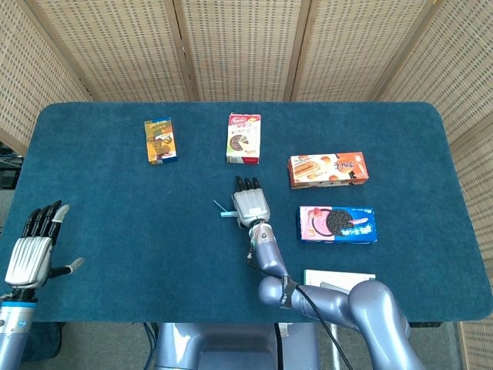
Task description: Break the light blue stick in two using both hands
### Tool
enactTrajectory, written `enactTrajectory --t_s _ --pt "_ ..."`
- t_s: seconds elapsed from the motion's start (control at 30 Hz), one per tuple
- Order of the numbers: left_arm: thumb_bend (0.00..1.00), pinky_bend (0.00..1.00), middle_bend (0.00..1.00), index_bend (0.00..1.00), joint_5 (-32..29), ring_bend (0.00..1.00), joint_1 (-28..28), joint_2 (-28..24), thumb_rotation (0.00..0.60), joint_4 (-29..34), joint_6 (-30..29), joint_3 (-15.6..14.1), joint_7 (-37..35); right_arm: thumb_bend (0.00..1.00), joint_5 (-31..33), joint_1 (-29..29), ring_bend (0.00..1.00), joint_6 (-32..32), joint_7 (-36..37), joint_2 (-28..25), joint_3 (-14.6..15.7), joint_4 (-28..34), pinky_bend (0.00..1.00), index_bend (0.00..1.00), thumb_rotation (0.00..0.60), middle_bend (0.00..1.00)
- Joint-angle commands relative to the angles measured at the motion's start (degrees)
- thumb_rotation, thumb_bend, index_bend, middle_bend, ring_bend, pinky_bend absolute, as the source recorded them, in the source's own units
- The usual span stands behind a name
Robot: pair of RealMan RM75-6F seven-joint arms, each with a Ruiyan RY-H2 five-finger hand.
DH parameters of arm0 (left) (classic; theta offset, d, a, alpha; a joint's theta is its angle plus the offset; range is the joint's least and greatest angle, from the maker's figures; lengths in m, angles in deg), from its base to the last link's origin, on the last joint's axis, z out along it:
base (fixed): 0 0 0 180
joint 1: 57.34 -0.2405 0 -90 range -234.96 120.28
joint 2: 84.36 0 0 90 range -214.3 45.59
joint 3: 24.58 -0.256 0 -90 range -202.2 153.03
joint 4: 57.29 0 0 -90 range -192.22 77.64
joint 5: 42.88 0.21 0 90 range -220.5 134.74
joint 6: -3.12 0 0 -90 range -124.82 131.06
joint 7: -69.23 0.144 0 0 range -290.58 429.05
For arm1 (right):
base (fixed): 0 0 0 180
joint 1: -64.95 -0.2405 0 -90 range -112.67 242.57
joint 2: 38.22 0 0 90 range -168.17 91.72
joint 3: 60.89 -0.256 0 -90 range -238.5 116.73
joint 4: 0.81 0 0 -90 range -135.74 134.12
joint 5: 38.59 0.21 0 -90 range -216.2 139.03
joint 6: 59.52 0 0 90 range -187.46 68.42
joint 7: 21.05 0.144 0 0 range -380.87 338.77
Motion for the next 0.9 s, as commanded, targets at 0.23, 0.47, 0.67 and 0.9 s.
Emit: enactTrajectory --t_s 0.23,0.47,0.67,0.9 --pt "0.0 0.0 0.0 0.0 -0.25 0.0 0.26 -0.2 0.6 0.47 0.25 0.13 0.39 0.43 -1.69 0.76 0.0 0.0 0.16 -0.38 0.19 0.44 0.0 0.58 0.6 0.0" --pt "0.0 0.0 0.0 0.0 -0.07 0.0 0.4 -0.03 0.6 0.24 0.54 -0.18 0.49 0.44 -5.15 2.58 0.0 0.52 1.58 -3.23 1.07 4.7 0.0 0.58 0.6 0.0" --pt "0.0 0.0 0.03 0.0 3.31 0.01 3.48 -0.84 0.6 0.94 2.13 0.33 3.26 0.45 -8.95 5.06 0.0 1.26 4.04 -8.61 1.67 13.49 0.0 0.58 0.6 0.0" --pt "0.0 0.36 0.71 0.05 10.1 0.59 10.77 -0.57 0.6 -0.97 5.32 2.49 3.3 0.47 -10.93 6.64 0.0 2.4 4.98 -12.99 2.48 20.71 0.0 0.58 0.6 0.01"
